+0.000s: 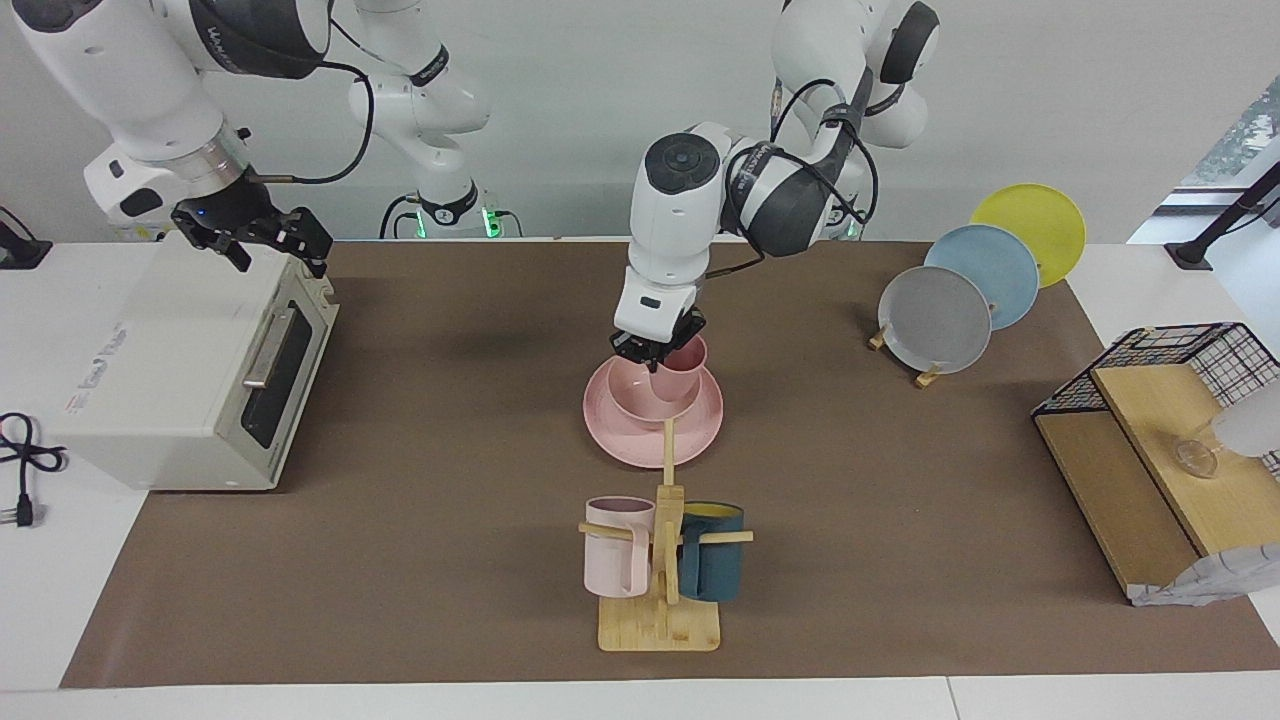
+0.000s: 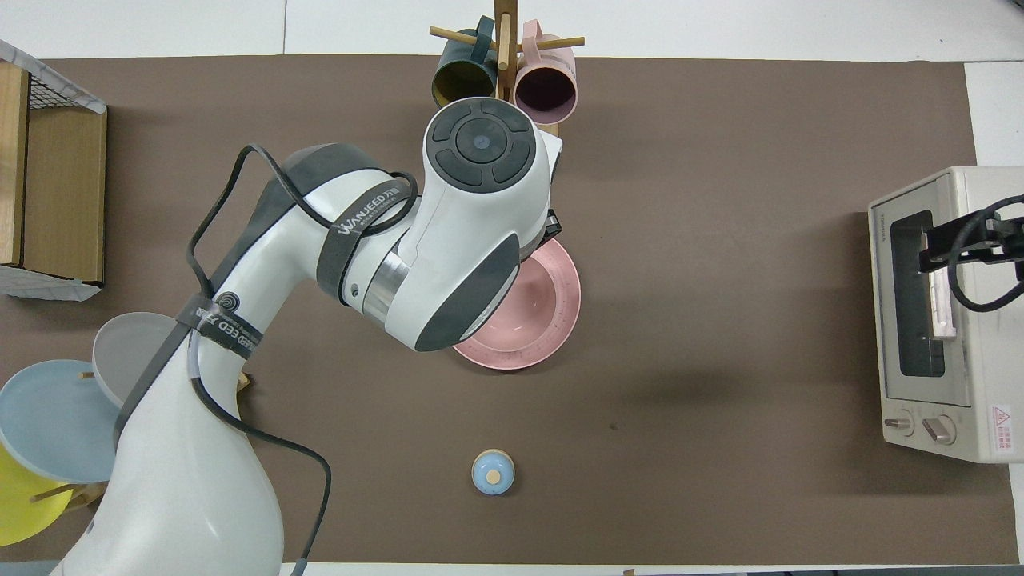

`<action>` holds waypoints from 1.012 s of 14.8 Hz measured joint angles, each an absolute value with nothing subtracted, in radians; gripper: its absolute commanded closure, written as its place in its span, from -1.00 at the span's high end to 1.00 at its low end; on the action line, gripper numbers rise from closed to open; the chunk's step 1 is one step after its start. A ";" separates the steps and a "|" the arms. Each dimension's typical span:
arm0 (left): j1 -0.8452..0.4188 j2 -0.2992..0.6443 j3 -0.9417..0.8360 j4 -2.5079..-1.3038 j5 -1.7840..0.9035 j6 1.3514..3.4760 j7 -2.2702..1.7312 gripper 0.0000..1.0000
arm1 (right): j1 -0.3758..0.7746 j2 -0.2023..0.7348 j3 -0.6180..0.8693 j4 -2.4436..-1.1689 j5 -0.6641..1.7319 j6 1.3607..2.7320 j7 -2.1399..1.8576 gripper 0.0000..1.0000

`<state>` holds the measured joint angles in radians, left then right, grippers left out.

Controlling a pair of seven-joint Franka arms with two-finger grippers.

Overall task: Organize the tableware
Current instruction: 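Carry the pink cup with the left gripper over the bowl on the plate, then lower the pink cup into the bowl and open the left gripper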

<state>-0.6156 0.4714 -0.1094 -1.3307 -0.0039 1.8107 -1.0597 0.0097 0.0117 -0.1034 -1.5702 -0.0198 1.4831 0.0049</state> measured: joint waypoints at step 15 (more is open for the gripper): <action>-0.660 0.477 -0.109 -1.476 0.004 1.958 -1.124 1.00 | 0.020 0.013 -0.152 -1.574 -0.019 1.497 -0.028 1.00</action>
<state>-0.6597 0.4765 -0.1093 -1.4757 0.0042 1.9582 -1.1237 0.0200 0.0131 -0.1521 -1.5740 -0.0194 1.4973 -0.0280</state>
